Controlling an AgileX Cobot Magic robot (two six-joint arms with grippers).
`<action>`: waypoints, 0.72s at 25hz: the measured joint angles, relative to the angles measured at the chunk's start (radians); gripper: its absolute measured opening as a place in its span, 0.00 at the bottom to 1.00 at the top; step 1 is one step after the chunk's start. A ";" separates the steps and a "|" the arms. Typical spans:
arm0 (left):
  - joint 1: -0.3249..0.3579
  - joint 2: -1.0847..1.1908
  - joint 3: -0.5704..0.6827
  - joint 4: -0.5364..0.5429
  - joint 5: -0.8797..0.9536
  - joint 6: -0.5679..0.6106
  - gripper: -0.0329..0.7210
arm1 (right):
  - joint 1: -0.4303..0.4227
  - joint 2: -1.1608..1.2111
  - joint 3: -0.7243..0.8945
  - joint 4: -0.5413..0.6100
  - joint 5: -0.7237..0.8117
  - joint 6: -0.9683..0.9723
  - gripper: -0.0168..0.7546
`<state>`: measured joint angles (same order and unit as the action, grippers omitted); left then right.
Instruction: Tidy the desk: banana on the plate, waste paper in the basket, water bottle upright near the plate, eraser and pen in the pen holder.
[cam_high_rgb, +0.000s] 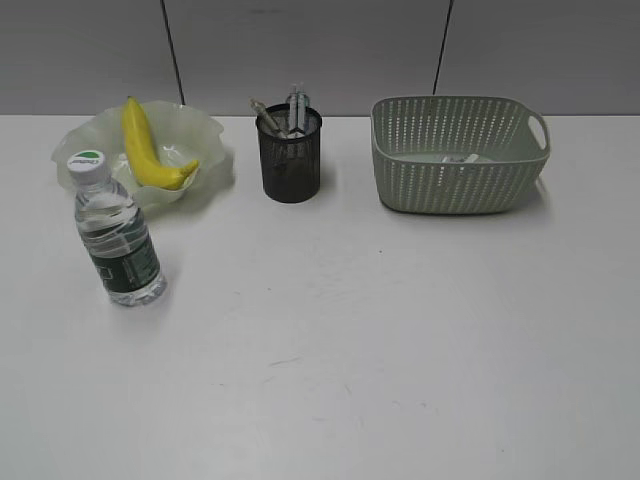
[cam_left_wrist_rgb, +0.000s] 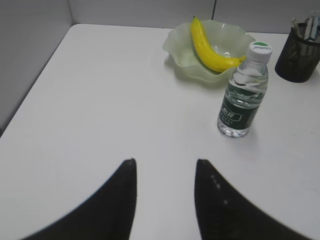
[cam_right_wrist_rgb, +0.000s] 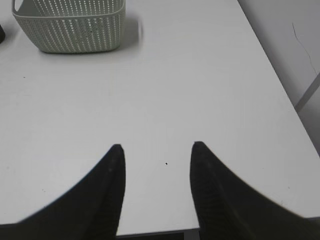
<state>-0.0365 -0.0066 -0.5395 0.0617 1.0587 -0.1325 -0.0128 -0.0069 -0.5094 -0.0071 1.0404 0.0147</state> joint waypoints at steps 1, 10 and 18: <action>0.000 0.000 0.000 0.000 0.000 0.000 0.43 | 0.000 0.000 0.000 0.000 0.000 0.000 0.48; 0.000 0.000 0.000 0.000 -0.001 0.000 0.43 | 0.000 0.000 0.000 0.000 0.000 -0.001 0.48; 0.000 0.000 0.000 0.000 -0.001 0.000 0.43 | 0.000 0.000 0.000 0.000 0.000 -0.001 0.48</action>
<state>-0.0365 -0.0066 -0.5395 0.0617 1.0579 -0.1325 -0.0128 -0.0069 -0.5094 -0.0071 1.0404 0.0136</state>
